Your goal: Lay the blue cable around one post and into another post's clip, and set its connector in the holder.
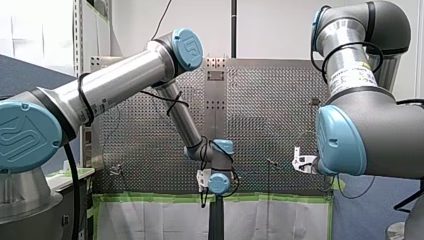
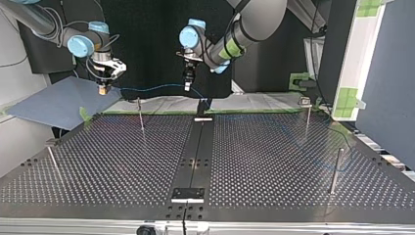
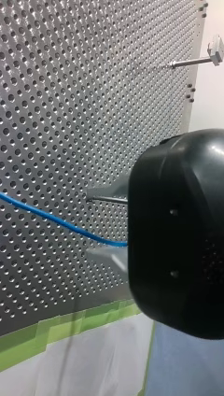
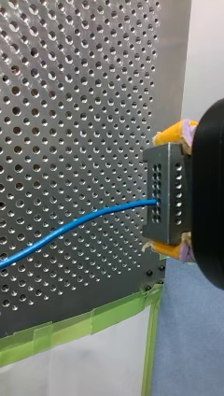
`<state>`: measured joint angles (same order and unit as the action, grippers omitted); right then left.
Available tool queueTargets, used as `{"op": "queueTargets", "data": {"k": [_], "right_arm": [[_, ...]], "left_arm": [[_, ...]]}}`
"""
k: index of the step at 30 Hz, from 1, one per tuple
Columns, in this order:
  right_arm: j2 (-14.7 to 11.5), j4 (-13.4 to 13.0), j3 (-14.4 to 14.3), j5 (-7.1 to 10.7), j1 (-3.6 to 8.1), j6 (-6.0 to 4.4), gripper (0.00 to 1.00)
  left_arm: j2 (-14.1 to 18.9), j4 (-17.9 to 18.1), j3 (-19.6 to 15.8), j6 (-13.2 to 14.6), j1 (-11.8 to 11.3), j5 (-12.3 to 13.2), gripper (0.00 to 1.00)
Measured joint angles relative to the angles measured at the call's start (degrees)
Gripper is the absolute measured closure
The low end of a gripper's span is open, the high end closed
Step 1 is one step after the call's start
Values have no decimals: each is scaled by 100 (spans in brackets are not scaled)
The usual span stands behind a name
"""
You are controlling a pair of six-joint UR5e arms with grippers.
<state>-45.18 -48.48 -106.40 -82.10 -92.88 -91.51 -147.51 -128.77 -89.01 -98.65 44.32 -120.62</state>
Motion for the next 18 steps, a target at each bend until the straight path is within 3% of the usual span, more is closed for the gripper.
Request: {"op": "queueTargets", "data": {"k": [4,5,9,11,18], "right_arm": [[0,-14,0,0,0,0,97],[1,-16,0,0,0,0,97],[1,-21,0,0,0,0,97],[0,-21,0,0,0,0,97],[0,-21,0,0,2,0,97]], "left_arm": [[0,1,0,9,-2,-3,56],[0,2,0,10,-2,-5,62],[0,6,0,12,2,-1,67],[0,8,0,12,2,9,76],[0,31,0,19,13,138,89]]}}
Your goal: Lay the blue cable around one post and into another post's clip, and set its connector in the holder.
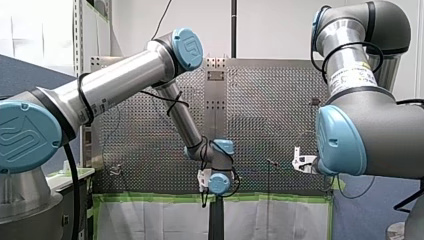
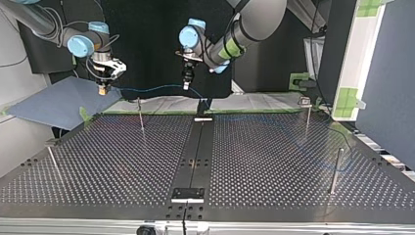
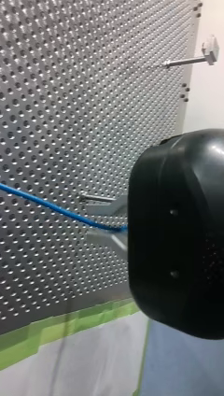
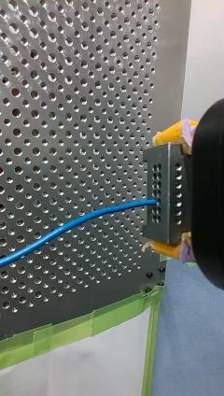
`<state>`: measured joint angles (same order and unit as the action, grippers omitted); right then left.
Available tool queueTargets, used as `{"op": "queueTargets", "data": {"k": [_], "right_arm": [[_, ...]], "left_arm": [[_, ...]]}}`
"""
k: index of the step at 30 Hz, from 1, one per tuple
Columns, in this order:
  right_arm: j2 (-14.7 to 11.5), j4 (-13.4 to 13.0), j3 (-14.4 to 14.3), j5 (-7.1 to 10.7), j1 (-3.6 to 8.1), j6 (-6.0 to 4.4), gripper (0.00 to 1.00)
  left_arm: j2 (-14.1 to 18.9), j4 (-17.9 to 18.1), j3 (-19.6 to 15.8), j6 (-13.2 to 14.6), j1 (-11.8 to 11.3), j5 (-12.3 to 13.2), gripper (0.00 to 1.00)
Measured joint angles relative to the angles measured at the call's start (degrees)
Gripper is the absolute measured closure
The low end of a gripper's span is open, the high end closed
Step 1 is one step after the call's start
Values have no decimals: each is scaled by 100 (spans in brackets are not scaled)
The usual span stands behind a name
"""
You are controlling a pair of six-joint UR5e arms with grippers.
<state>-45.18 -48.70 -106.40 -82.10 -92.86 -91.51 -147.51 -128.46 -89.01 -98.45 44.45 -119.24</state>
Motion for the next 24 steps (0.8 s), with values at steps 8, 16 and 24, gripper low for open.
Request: {"op": "queueTargets", "data": {"k": [8,16,24], "right_arm": [[0,-1,0,1,0,0,97],[-1,3,0,1,4,0,97],[-3,1,1,0,9,0,97]], "left_arm": [[0,21,0,2,1,132,100],[0,19,0,-1,-11,120,100],[-1,69,0,289,11,47,100]]}}
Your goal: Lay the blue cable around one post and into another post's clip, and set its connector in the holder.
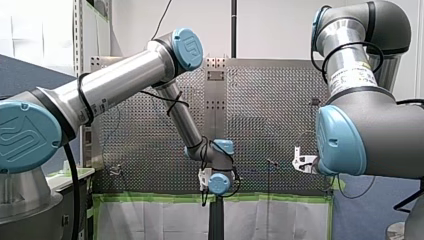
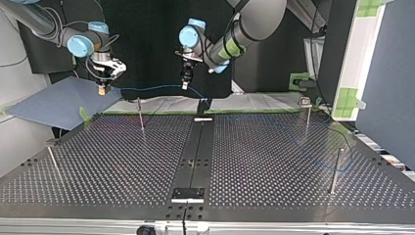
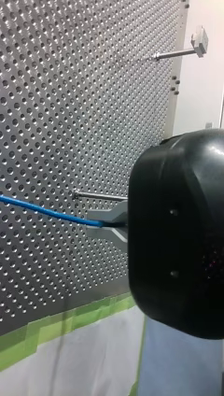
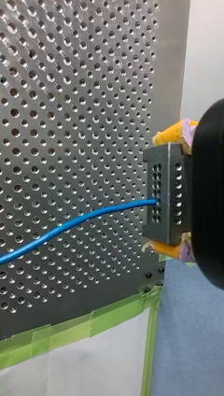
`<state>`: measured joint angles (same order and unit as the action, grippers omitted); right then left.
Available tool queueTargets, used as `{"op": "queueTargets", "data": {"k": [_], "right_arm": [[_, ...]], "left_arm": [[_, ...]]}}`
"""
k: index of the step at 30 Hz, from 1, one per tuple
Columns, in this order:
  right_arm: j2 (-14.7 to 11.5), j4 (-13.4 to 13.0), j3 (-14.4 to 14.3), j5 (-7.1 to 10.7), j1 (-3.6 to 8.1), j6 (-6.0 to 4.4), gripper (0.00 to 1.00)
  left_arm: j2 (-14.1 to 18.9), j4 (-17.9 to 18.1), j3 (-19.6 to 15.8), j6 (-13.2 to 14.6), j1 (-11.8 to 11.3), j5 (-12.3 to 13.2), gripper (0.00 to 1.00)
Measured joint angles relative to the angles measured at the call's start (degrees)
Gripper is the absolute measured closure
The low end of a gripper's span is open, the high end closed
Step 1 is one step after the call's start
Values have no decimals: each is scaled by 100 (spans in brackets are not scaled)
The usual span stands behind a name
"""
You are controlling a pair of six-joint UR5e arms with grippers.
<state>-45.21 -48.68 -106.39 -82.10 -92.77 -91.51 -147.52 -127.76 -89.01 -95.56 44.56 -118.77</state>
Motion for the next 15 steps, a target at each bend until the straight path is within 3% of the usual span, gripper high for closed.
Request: {"op": "queueTargets", "data": {"k": [6,15], "right_arm": [[-2,-19,3,0,0,2,97],[-1,-36,6,0,-16,16,97]], "left_arm": [[0,176,22,237,18,-9,100],[-5,182,196,298,147,59,100]]}}
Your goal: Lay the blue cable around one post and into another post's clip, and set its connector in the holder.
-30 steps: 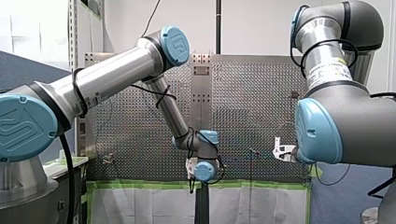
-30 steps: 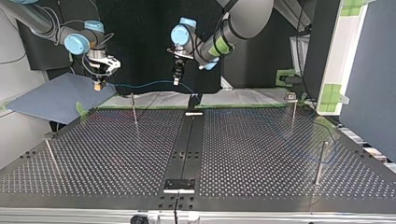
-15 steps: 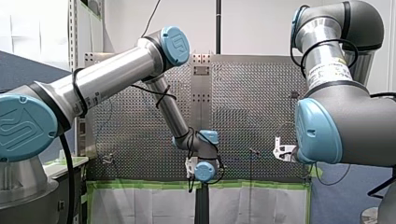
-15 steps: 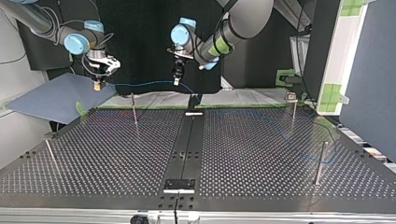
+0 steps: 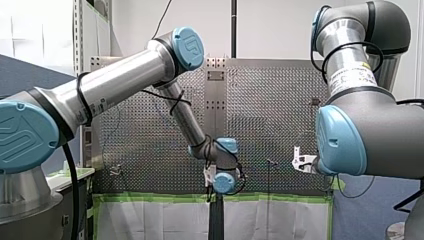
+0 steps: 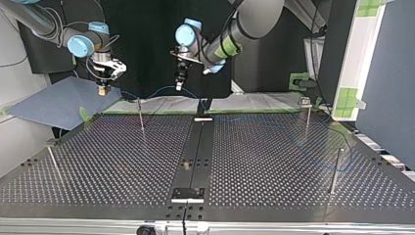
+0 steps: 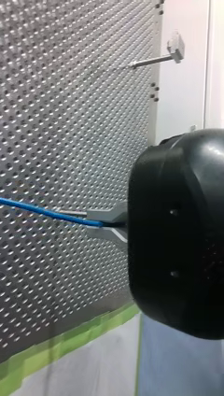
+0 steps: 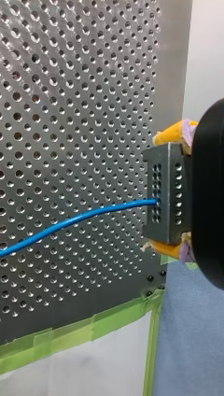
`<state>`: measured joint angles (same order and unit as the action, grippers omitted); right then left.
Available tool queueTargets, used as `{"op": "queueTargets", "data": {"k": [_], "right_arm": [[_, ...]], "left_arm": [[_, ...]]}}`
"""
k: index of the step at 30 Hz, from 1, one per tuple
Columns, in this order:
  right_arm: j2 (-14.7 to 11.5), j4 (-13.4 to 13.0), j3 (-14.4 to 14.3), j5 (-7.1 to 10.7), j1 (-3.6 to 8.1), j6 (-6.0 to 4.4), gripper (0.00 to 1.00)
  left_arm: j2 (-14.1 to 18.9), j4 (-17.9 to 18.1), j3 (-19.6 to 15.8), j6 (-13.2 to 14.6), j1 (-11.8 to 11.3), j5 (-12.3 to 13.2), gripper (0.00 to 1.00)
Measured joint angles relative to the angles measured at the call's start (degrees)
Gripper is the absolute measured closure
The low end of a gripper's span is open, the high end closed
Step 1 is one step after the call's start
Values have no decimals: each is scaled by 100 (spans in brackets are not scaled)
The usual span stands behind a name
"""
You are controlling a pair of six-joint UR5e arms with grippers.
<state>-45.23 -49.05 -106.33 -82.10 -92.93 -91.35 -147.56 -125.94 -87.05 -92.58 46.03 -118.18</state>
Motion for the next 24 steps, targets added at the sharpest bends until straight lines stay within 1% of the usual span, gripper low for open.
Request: {"op": "queueTargets", "data": {"k": [6,10,12,16,24], "right_arm": [[1,-28,1,10,-1,2,97],[1,-49,15,56,-1,-4,97],[2,-55,24,89,-1,-21,97],[2,-49,64,167,24,-94,97],[1,-33,100,192,75,-153,97]], "left_arm": [[-3,8,67,-21,114,30,100],[-8,16,115,-64,184,41,100],[-10,13,145,-85,207,52,100],[-8,-8,184,-106,236,56,100],[-10,-91,328,-151,340,67,100]]}}
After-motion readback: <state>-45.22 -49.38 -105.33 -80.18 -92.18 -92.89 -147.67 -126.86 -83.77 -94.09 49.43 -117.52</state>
